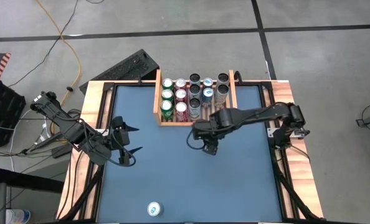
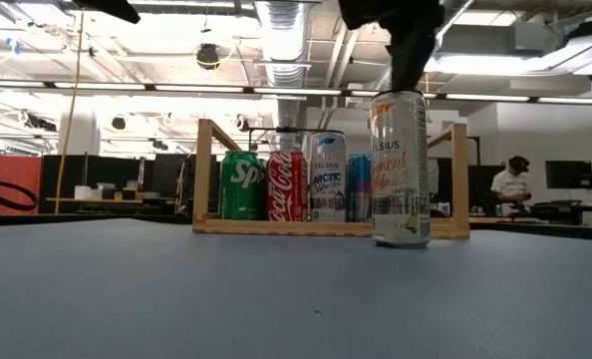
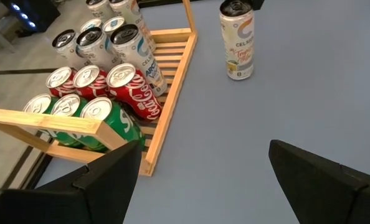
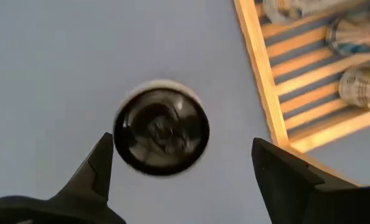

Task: Place canned beverage on shelf
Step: Put the bottom right white-yellow can aligned with the white yellow soda on the shelf

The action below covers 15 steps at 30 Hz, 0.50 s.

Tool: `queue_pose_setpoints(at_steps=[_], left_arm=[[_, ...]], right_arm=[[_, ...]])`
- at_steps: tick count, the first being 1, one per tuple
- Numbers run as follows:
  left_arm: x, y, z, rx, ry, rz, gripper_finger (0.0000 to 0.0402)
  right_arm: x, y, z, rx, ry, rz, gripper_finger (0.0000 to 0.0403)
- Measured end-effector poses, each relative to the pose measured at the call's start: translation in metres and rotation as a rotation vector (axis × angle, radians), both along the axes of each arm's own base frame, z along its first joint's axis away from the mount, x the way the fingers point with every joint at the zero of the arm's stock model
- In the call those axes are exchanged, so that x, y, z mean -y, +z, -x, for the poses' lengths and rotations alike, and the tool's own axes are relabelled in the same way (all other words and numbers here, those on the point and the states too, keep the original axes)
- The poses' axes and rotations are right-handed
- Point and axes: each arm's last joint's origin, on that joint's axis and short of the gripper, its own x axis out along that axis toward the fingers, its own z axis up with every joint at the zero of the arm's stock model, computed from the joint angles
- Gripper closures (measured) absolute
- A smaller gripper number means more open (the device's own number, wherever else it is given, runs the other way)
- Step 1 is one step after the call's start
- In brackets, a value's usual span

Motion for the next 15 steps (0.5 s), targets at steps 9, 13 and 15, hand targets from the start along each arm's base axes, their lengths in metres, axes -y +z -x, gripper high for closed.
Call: queue_pose_setpoints(at_steps=[9,13,15], left_arm=[[-0.001,-0.001,0.001,-0.014,0.0,-0.01,0.006],[-0.001,-0.001,0.001,-0.014,0.0,-0.011,0.006],[-0.001,-0.001,0.001,-0.014,0.0,-0.011,0.006]], right_arm=[[0.002,-0.004,-0.003,0.028,-0.01,-0.004,0.0152],[0.002,-0.009,-0.005,0.035,-0.021,-0.011,0.0152],[0.002,-0.013,-0.005,0.037,-0.022,-0.017,0.0152]])
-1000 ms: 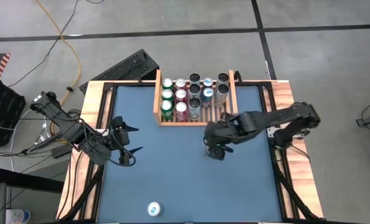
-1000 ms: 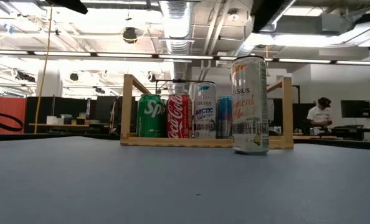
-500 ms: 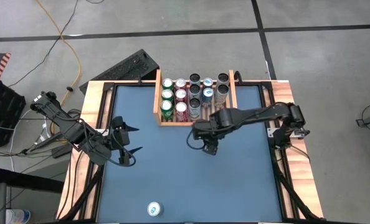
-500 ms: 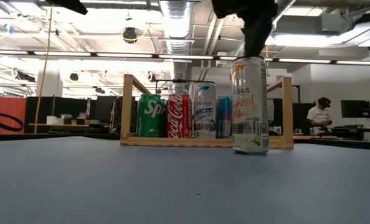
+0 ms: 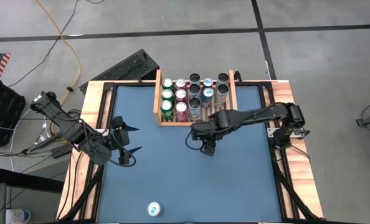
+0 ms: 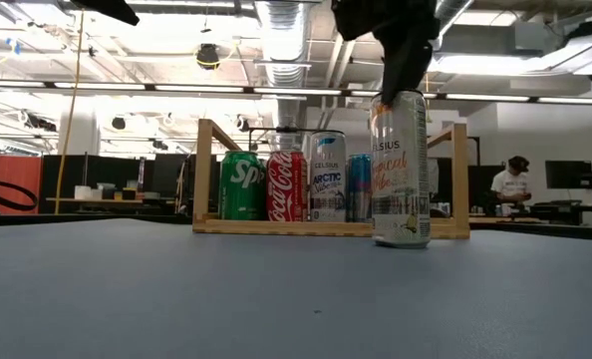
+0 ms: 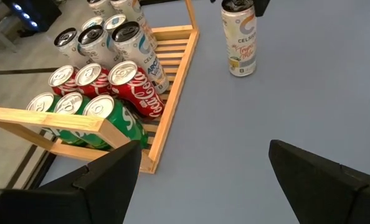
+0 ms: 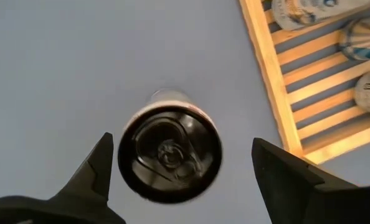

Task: Place canned beverage on shelf
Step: Put the bottom right white-yellow can aligned with the white yellow soda on the shelf

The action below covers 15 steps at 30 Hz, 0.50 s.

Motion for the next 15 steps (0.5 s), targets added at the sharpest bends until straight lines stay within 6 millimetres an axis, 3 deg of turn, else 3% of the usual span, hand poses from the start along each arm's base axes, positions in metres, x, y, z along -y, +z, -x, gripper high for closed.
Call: queue_pose_setpoints(at_steps=[9,15], left_arm=[[-0.0001,-0.0002,0.0002,-0.002,0.0,-0.002,0.006],[-0.0002,-0.0002,0.0002,-0.002,0.001,-0.002,0.006]], right_arm=[[-0.0007,-0.008,-0.0028,0.019,0.002,-0.015,0.0156],[-0.0008,-0.0079,-0.0034,0.023,0.019,-0.013,0.0189]])
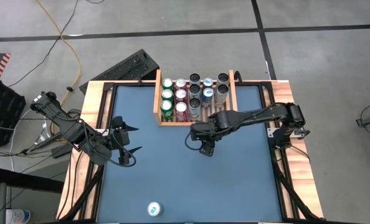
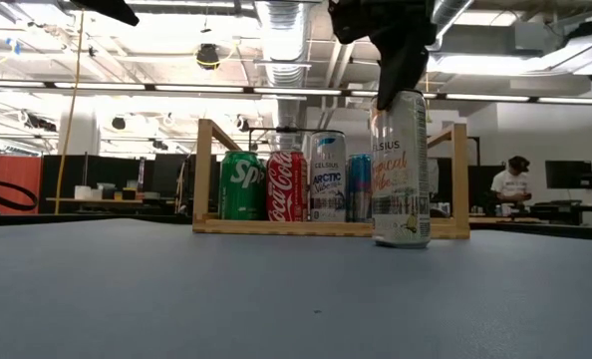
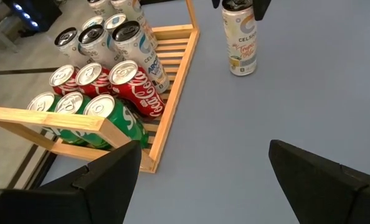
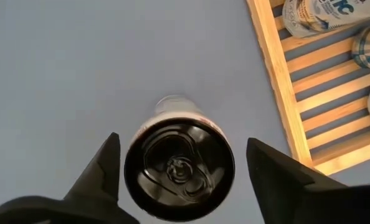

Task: Place canned beverage on shelf
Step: Put the bottom right white-yellow can aligned with the white yellow soda on the shelf

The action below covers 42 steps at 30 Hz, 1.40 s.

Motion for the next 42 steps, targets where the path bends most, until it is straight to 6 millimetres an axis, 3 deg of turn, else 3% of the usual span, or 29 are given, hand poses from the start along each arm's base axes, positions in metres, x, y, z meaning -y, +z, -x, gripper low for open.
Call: queue_pose_setpoints(at_steps=[13,22,26,30,37,42], left_arm=[[0.0,0.0,0.0,0.001,0.0,0.002,0.006],[0.0,0.0,0.0,0.001,0.002,0.004,0.006],[0.0,0.0,0.0,0.002,0.002,0.004,0.006],[0.0,0.0,0.0,0.002,0.002,0.004,0.006],[0.0,0.0,0.0,0.003,0.003,0.005,0.006],[0.0,0.0,0.0,0.003,0.004,0.008,0.006]], right_arm=[[-0.001,-0.007,-0.006,-0.007,0.007,0.002,0.0238],[-0.001,-0.045,-0.021,-0.141,0.032,-0.01,0.0178],[-0.001,-0.046,-0.022,-0.146,0.034,-0.013,0.0178],[-0.001,-0.045,-0.021,-0.148,0.036,-0.012,0.0215],[-0.001,-0.042,-0.015,-0.191,0.076,0.0,0.0331],[-0.001,-0.042,-0.018,-0.172,0.133,0.007,0.0383]])
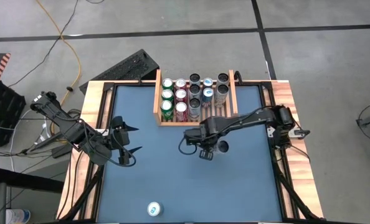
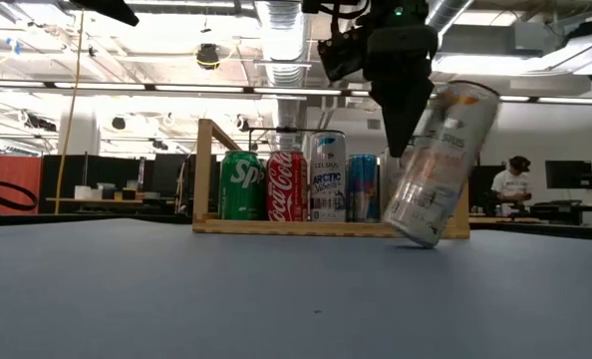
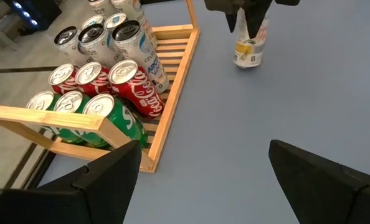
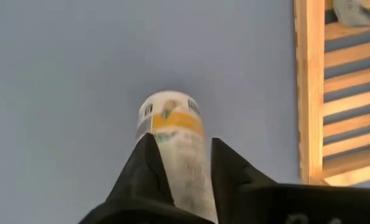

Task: Place canned beverage on shelf
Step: Put the bottom right white-yellow can aligned with the white yellow soda on the shelf

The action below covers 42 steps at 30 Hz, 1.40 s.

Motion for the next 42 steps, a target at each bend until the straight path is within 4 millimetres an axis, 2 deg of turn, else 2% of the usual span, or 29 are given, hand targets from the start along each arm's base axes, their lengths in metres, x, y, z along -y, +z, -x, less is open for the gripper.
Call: queue_pose_setpoints(at_steps=[3,5,11,14,17,21,25,29,32,38,42], left_arm=[[0.0,0.0,0.0,0.0,0.0,0.001,0.006],[0.0,0.0,0.0,0.0,0.0,0.001,0.006],[0.0,0.0,0.0,0.0,0.001,0.001,0.006],[0.0,0.0,0.0,0.0,0.001,0.001,0.006],[0.0,0.0,0.0,-0.005,0.001,-0.002,0.006],[-0.001,-0.001,0.001,-0.011,0.0,-0.009,0.006],[-0.001,-0.001,0.001,-0.011,0.001,-0.009,0.006],[-0.001,-0.001,0.001,-0.008,0.006,-0.015,0.006],[-0.001,0.0,0.001,0.004,0.024,-0.021,0.006],[-0.001,0.0,0.001,0.015,0.041,-0.005,0.006],[-0.001,0.0,0.001,0.016,0.044,0.0,0.006]], right_arm=[[0.0,0.0,-0.001,0.009,0.013,-0.001,0.0384],[0.0,0.0,-0.001,0.002,0.02,-0.002,0.0369],[-0.004,0.002,0.008,-0.057,-0.002,0.005,0.0271],[-0.012,0.013,0.021,-0.095,-0.035,0.036,0.0211],[-0.027,0.028,0.043,-0.067,-0.052,0.116,0.0162],[-0.042,0.032,0.084,-0.028,-0.169,0.079,0.0138],[-0.051,0.012,0.12,0.001,-0.259,-0.012,0.0137],[-0.05,-0.008,0.144,0.045,-0.259,-0.064,0.0137],[-0.042,-0.018,0.153,0.067,-0.279,-0.076,0.0137],[-0.025,-0.048,0.171,-0.035,-0.294,-0.042,0.0137],[-0.017,-0.065,0.171,-0.029,-0.301,-0.099,0.0137]])
